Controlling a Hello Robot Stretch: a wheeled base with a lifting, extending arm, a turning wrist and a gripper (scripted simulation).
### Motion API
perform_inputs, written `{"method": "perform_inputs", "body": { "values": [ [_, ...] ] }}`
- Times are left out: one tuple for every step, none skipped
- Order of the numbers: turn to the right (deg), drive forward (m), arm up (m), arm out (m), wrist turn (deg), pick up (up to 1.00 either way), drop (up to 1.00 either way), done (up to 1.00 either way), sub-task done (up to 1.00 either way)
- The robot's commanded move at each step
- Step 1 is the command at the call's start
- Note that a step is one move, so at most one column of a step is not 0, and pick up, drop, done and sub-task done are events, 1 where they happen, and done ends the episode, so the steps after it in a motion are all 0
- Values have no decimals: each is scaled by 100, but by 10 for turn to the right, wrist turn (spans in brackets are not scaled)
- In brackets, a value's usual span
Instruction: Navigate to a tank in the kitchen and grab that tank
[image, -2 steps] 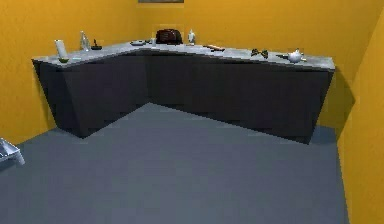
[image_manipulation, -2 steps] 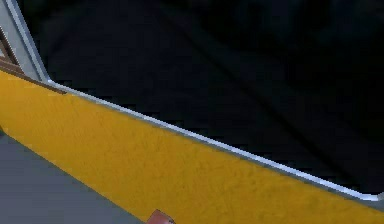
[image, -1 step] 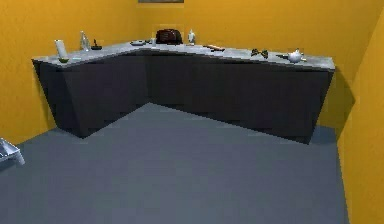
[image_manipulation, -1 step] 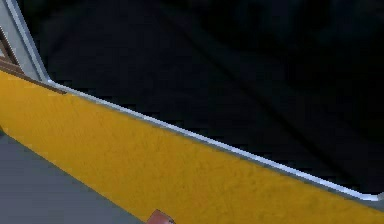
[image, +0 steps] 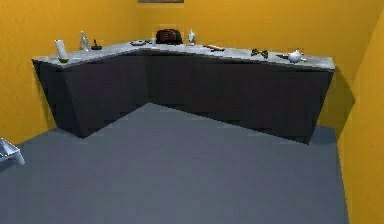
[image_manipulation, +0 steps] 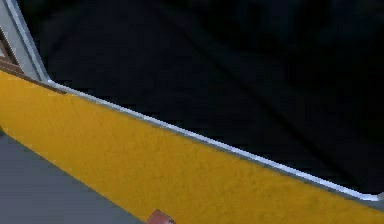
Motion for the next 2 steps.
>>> {"method": "perform_inputs", "body": {
  "values": [
    [0, 0, 0, 0, 0, 100, 0, 0, 0],
    [0, 0, 10, 0, 0, 0, 0, 0, 0]
  ]
}}
